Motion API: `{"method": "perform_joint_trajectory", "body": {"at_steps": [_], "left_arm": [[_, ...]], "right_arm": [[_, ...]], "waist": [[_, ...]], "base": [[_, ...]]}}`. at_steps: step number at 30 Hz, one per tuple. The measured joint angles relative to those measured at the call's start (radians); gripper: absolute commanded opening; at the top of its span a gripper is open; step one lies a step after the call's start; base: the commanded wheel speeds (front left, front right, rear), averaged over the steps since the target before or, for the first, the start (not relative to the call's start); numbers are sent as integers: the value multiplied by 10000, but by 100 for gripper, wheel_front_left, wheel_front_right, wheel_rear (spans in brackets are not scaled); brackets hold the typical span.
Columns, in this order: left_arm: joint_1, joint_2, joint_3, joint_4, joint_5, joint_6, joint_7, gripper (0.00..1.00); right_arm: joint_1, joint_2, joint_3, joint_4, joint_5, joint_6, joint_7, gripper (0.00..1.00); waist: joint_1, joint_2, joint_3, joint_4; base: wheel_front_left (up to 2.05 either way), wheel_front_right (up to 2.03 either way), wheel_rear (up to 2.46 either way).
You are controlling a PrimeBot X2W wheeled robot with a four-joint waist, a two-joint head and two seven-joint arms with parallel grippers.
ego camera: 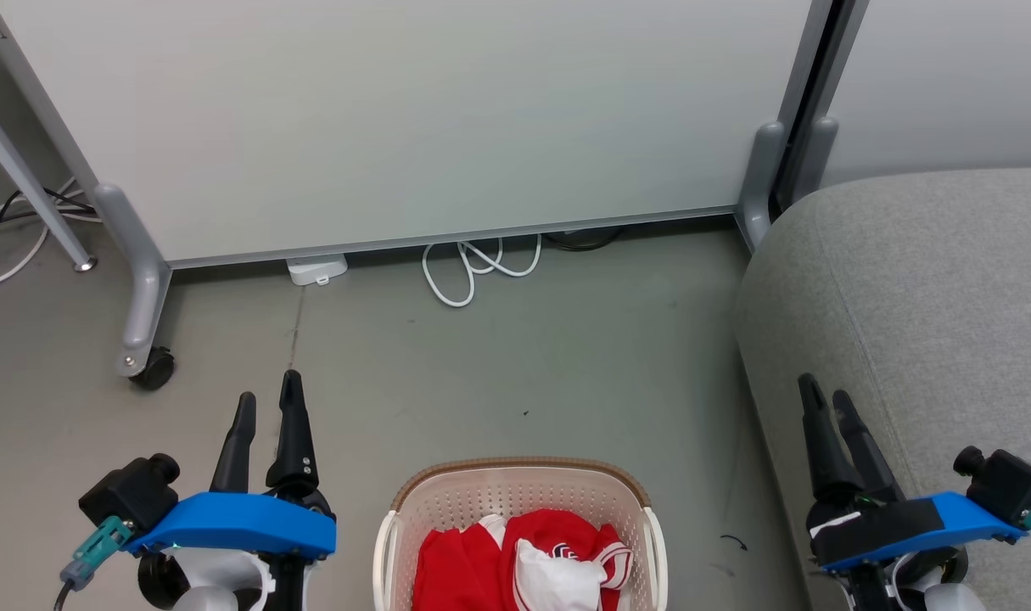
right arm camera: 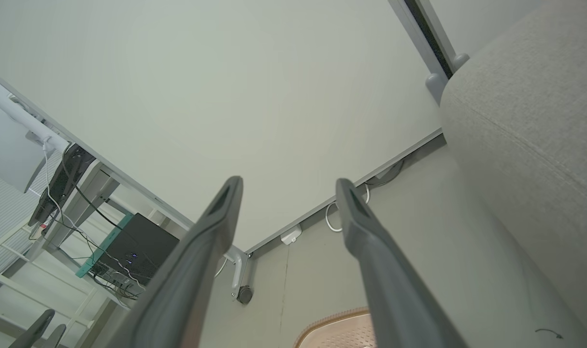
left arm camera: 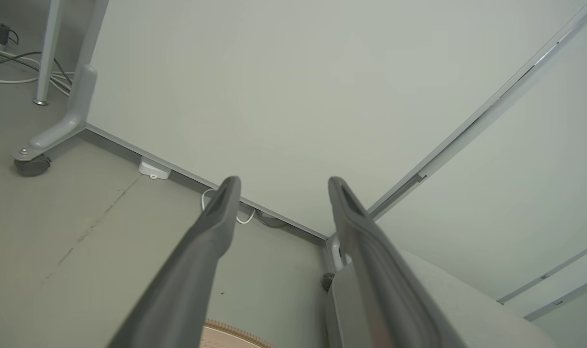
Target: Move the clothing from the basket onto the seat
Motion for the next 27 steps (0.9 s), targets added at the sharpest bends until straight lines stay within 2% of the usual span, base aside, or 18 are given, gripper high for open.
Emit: {"method": "perform_joint_trajectory", "body": {"at_steps": [27], "left_arm": [[-373, 96, -765, 447, 2961, 339, -740, 100]], "right_arm": [[-118, -12, 339, 52, -3064, 12, -744, 100]], "waist": [[0, 0, 119, 101]], "base": [[0, 0, 0]]}}
